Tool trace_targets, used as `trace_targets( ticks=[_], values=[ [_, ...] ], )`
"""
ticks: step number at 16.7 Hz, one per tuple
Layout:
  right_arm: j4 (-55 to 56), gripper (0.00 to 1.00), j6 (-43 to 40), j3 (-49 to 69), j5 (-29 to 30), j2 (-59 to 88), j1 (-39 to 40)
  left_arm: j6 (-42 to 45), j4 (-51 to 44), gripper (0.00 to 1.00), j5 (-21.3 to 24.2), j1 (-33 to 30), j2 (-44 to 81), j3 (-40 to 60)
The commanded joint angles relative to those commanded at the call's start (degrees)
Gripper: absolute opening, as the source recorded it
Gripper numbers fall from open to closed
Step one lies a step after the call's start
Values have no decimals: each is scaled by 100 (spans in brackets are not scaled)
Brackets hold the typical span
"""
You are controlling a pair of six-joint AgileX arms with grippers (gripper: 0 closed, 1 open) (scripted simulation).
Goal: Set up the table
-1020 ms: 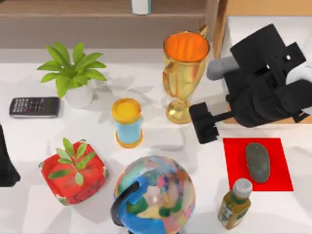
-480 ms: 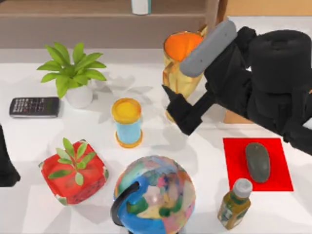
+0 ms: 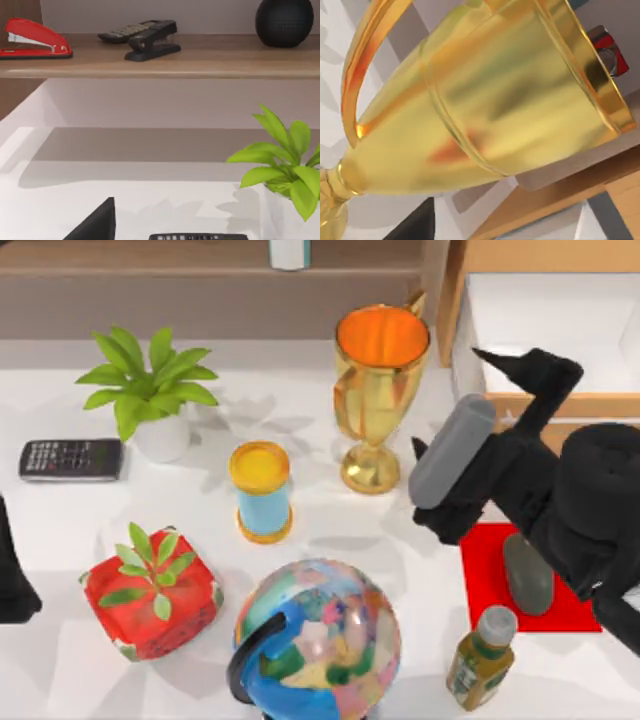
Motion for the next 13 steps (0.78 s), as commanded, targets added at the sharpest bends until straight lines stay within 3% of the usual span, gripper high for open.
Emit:
trace_targets(
  ticks=[7, 13],
  values=[
    [3120, 100, -2568, -1311, 690, 1246, -851, 0, 0, 100, 0, 0, 0, 0],
    [4465, 100, -3617, -1692, 1023, 1871, -1419, 0, 0, 100, 0, 0, 0, 0]
  ],
)
